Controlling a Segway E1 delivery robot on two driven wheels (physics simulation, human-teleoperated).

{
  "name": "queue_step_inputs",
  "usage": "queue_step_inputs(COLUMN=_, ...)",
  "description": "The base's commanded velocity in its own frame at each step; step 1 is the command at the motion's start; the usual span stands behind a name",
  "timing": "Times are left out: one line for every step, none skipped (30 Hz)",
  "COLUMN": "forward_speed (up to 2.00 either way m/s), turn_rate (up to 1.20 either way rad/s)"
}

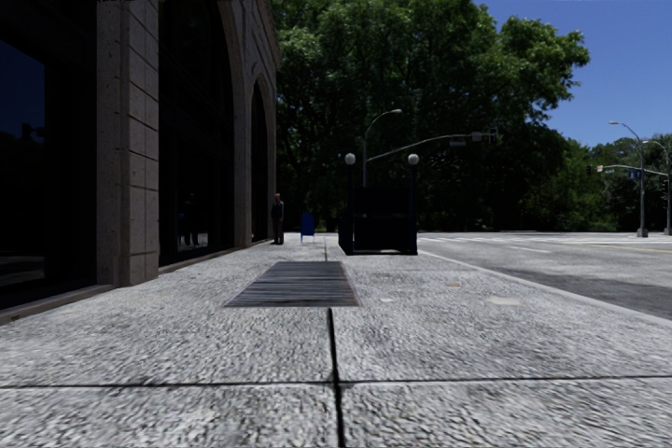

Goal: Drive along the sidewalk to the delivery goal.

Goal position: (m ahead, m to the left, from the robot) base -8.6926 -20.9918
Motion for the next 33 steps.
queue_step_inputs(forward_speed=2.0, turn_rate=0.0)
queue_step_inputs(forward_speed=2.0, turn_rate=0.0)
queue_step_inputs(forward_speed=2.0, turn_rate=0.0)
queue_step_inputs(forward_speed=2.0, turn_rate=0.0)
queue_step_inputs(forward_speed=2.0, turn_rate=0.0)
queue_step_inputs(forward_speed=2.0, turn_rate=0.0)
queue_step_inputs(forward_speed=2.0, turn_rate=0.0)
queue_step_inputs(forward_speed=2.0, turn_rate=0.0)
queue_step_inputs(forward_speed=2.0, turn_rate=0.0)
queue_step_inputs(forward_speed=2.0, turn_rate=0.0)
queue_step_inputs(forward_speed=2.0, turn_rate=0.0)
queue_step_inputs(forward_speed=2.0, turn_rate=0.0)
queue_step_inputs(forward_speed=2.0, turn_rate=0.0)
queue_step_inputs(forward_speed=2.0, turn_rate=0.0)
queue_step_inputs(forward_speed=2.0, turn_rate=0.0)
queue_step_inputs(forward_speed=2.0, turn_rate=0.0)
queue_step_inputs(forward_speed=2.0, turn_rate=0.0)
queue_step_inputs(forward_speed=2.0, turn_rate=0.0)
queue_step_inputs(forward_speed=2.0, turn_rate=0.0)
queue_step_inputs(forward_speed=2.0, turn_rate=0.0)
queue_step_inputs(forward_speed=2.0, turn_rate=0.0)
queue_step_inputs(forward_speed=2.0, turn_rate=0.0)
queue_step_inputs(forward_speed=2.0, turn_rate=0.0)
queue_step_inputs(forward_speed=2.0, turn_rate=0.0)
queue_step_inputs(forward_speed=2.0, turn_rate=0.0)
queue_step_inputs(forward_speed=2.0, turn_rate=0.0)
queue_step_inputs(forward_speed=2.0, turn_rate=0.0)
queue_step_inputs(forward_speed=2.0, turn_rate=0.0)
queue_step_inputs(forward_speed=2.0, turn_rate=0.0)
queue_step_inputs(forward_speed=2.0, turn_rate=0.0)
queue_step_inputs(forward_speed=2.0, turn_rate=0.0)
queue_step_inputs(forward_speed=2.0, turn_rate=0.0)
queue_step_inputs(forward_speed=2.0, turn_rate=0.0)
